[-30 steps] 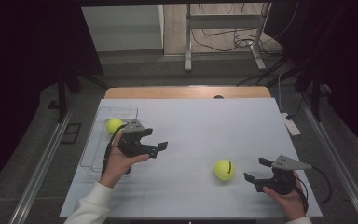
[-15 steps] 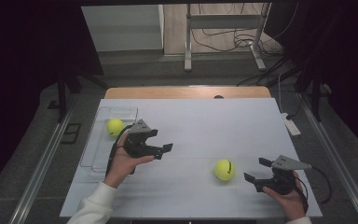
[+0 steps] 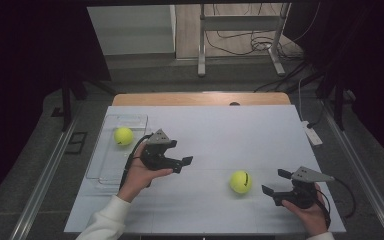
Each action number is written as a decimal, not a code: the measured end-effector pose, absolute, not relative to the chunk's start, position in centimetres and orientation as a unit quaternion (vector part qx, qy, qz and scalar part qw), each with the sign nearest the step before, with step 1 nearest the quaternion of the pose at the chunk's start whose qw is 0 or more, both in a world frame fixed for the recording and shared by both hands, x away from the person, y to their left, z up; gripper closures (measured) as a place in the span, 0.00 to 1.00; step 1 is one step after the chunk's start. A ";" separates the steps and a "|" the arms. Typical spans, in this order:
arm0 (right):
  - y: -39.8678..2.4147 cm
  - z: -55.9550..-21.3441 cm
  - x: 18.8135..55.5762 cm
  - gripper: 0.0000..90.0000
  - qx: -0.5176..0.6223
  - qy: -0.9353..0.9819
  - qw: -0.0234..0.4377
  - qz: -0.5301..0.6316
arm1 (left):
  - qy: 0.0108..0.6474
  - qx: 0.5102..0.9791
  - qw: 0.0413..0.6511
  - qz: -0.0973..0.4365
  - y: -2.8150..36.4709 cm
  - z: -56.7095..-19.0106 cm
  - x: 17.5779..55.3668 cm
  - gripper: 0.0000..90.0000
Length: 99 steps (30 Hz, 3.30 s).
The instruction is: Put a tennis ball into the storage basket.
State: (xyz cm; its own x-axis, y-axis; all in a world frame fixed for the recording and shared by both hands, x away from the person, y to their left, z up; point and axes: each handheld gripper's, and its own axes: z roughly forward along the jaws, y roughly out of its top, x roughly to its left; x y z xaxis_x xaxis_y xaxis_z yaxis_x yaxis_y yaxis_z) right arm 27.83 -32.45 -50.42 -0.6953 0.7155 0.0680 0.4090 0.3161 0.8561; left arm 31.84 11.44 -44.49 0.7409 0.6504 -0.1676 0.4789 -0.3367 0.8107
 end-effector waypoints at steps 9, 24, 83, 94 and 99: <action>-32.5 -50.4 27.8 0.13 0.354 0.794 0.165 0.466 | 0.339 0.820 0.453 0.087 10.5 -44.8 31.8 0.17; -32.5 -50.4 27.8 0.13 0.353 0.794 0.165 0.466 | 0.324 0.827 0.453 0.079 8.7 -45.0 31.9 0.17; -32.7 -50.3 27.6 0.13 0.358 0.791 0.167 0.467 | 0.280 0.854 0.435 0.055 2.2 -45.6 33.5 0.17; -32.7 -50.3 27.6 0.13 0.358 0.791 0.167 0.468 | 0.278 0.854 0.437 0.051 1.3 -45.5 33.9 0.17; -32.7 -50.3 27.6 0.13 0.357 0.791 0.167 0.468 | 0.277 0.855 0.436 0.046 0.7 -45.6 34.1 0.17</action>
